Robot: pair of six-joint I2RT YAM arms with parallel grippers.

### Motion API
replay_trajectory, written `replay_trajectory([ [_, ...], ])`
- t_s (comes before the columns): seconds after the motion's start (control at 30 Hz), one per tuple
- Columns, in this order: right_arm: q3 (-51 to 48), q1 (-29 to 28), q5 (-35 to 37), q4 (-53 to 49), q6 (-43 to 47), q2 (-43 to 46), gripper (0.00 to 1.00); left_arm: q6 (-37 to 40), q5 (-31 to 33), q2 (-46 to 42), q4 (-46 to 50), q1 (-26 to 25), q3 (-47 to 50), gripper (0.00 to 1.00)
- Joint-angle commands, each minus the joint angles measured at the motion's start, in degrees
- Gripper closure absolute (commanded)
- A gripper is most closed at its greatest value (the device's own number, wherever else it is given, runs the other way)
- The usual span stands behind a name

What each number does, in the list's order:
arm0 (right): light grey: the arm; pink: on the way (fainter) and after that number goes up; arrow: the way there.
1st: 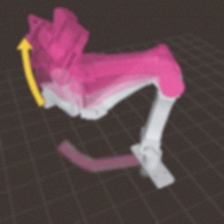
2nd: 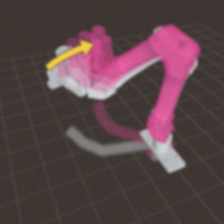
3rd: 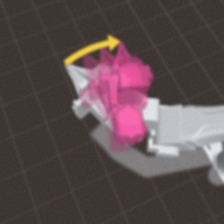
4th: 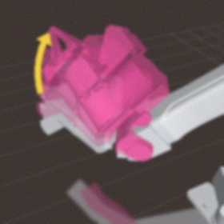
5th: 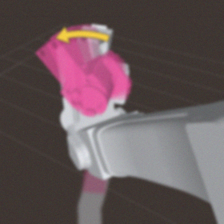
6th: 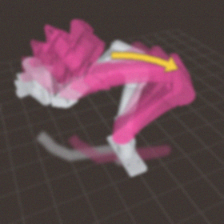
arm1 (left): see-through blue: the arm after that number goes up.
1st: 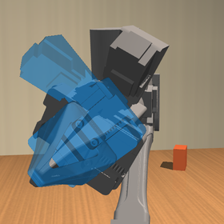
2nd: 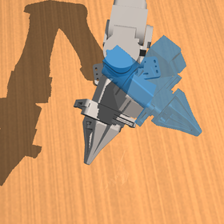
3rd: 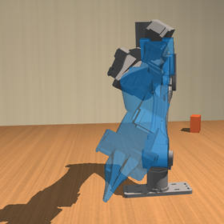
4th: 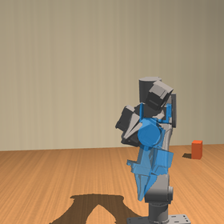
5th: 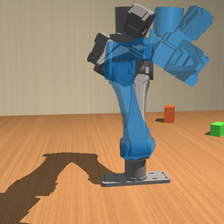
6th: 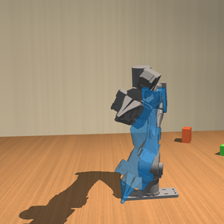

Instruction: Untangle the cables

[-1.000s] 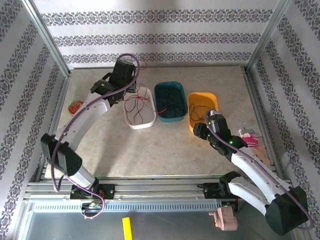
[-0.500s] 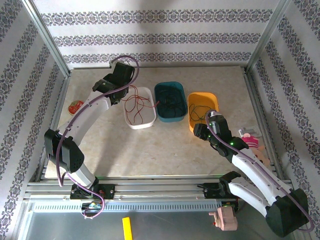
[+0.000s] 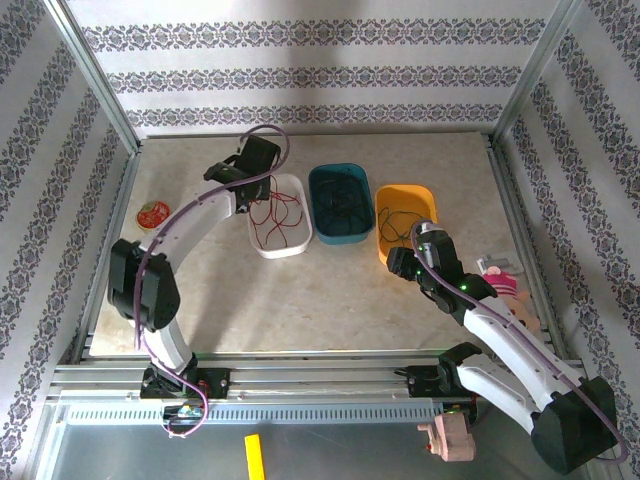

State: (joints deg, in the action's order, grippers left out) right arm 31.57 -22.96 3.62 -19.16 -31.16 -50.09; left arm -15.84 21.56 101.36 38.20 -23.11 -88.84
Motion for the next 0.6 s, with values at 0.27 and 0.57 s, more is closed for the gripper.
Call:
replay_trajectory([
  [0.27, 1.21, 0.64, -0.56, -1.84, 1.84, -0.17, 0.45, -5.46, -10.61, 13.0, 4.33, 0.66, -1.94, 1.0],
  [0.57, 1.06, 0.64, -0.51, -2.02, 1.92, -0.1, 0.45, -8.24, -13.92, 15.45, 4.4, -0.21, -0.8, 1.0],
])
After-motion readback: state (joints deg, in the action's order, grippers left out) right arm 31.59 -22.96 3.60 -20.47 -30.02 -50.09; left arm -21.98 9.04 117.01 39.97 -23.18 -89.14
